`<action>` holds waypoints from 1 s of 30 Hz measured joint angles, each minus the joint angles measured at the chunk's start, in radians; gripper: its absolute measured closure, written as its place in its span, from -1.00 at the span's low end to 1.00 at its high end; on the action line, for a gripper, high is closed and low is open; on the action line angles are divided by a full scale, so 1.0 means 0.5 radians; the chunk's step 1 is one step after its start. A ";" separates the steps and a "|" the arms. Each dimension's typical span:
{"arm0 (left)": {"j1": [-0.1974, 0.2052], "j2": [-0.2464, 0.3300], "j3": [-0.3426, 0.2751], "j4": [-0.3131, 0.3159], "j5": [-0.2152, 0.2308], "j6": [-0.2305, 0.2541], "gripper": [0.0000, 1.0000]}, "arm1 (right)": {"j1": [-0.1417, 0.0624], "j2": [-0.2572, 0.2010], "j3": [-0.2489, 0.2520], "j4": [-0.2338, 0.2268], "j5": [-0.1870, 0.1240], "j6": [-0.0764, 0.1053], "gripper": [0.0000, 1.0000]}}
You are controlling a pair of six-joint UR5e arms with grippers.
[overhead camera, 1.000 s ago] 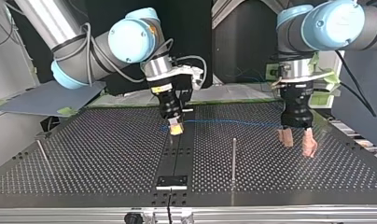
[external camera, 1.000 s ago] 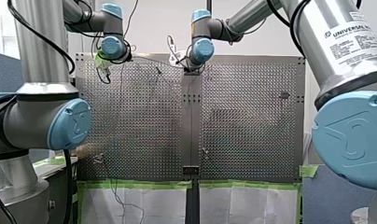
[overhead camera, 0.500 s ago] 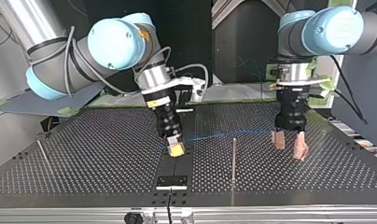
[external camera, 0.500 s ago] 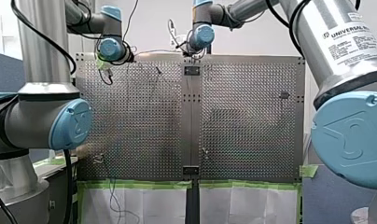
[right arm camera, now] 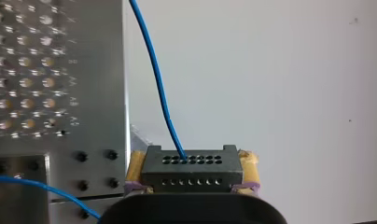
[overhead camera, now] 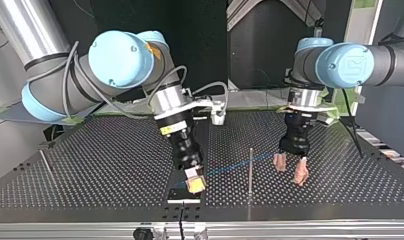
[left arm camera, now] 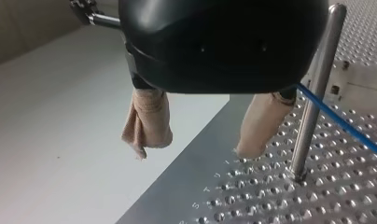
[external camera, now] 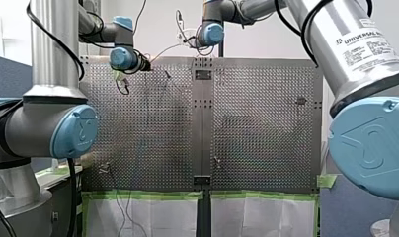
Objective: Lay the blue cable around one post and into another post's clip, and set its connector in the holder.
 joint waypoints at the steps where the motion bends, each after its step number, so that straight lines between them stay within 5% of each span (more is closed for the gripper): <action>1: 0.001 -0.012 0.008 0.010 0.009 -0.017 -1.00 | -0.002 0.013 -0.020 -0.007 0.001 0.000 1.00; 9: 0.027 -0.134 0.088 0.046 0.007 -0.066 -1.00 | -0.026 0.092 -0.185 -0.060 0.005 -0.002 1.00; 16: 0.058 -0.269 0.123 0.063 -0.008 -0.057 -1.00 | -0.048 0.171 -0.219 -0.059 0.029 -0.012 1.00; 24: 0.069 -0.333 0.125 0.067 -0.006 -0.021 -1.00 | -0.069 0.287 -0.219 0.050 0.157 -0.072 1.00; 30: 0.074 -0.356 0.125 0.066 -0.006 -0.013 -1.00 | -0.100 0.368 -0.210 0.165 0.271 -0.076 1.00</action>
